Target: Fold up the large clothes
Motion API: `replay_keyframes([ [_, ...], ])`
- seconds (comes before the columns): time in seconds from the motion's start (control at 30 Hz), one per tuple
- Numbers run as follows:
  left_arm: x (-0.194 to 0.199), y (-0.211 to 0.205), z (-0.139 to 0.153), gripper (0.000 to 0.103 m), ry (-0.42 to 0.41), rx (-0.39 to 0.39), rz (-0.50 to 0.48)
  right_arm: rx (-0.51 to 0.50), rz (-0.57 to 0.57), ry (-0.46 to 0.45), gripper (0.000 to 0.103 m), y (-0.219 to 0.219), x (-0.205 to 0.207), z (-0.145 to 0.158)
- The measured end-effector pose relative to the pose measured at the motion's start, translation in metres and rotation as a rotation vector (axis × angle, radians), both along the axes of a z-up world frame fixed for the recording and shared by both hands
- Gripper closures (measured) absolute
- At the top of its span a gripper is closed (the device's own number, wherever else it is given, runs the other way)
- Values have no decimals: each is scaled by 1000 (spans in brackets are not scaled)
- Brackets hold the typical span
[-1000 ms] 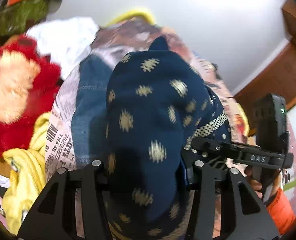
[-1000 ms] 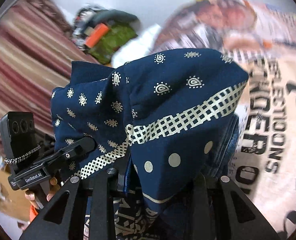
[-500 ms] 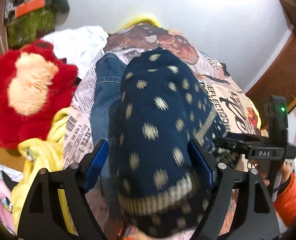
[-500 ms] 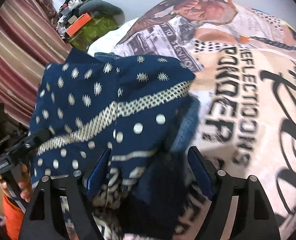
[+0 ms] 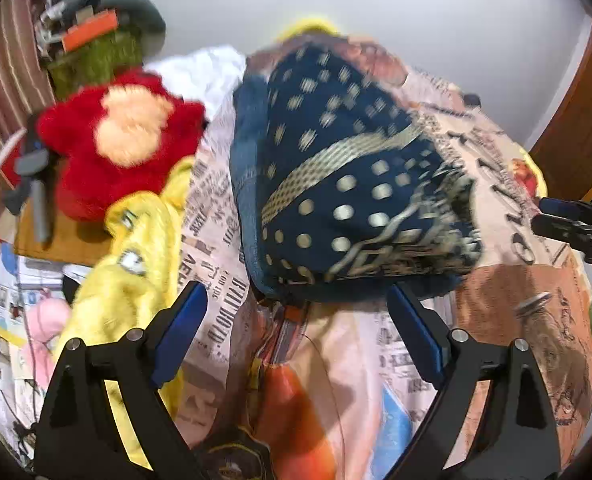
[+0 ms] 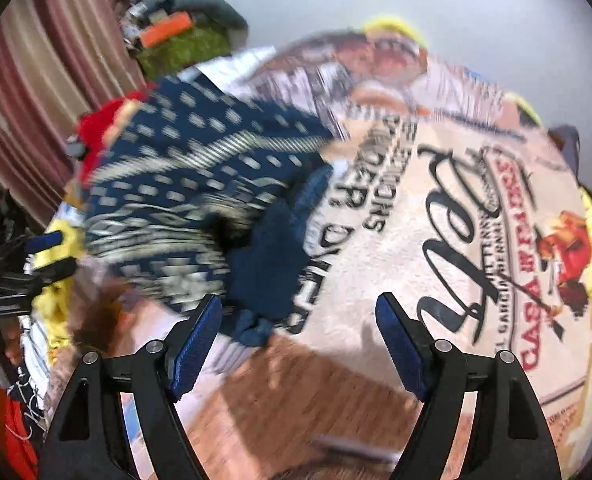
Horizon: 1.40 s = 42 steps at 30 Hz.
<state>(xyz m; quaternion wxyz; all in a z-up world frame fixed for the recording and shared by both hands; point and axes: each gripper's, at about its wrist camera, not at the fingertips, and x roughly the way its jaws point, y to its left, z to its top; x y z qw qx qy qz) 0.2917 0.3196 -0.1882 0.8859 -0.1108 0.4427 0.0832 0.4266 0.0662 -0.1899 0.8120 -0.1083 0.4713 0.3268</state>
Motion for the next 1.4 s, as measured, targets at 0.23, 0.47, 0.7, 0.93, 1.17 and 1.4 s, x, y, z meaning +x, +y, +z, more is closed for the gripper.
replay_keyframes([
  [0.23, -68, -48, 120, 11, -305, 103, -4, 204, 21, -215, 26, -31, -80, 110],
  [0.47, -155, -107, 208, 11, -595, 194, 0, 437, 23, -437, 26, -73, -168, 206],
  [0.7, -217, -149, 226, 11, -747, 269, 57, 563, 9, -567, 26, -110, -253, 234],
  [0.93, -247, -169, 212, 11, -783, 293, 97, 530, -28, -663, 26, -124, -310, 226],
  [1.17, -252, -177, 205, 11, -775, 293, 97, 517, -72, -660, 24, -134, -326, 220],
  [1.4, -251, -176, 204, 11, -770, 284, 93, 510, -85, -661, 22, -137, -327, 221],
])
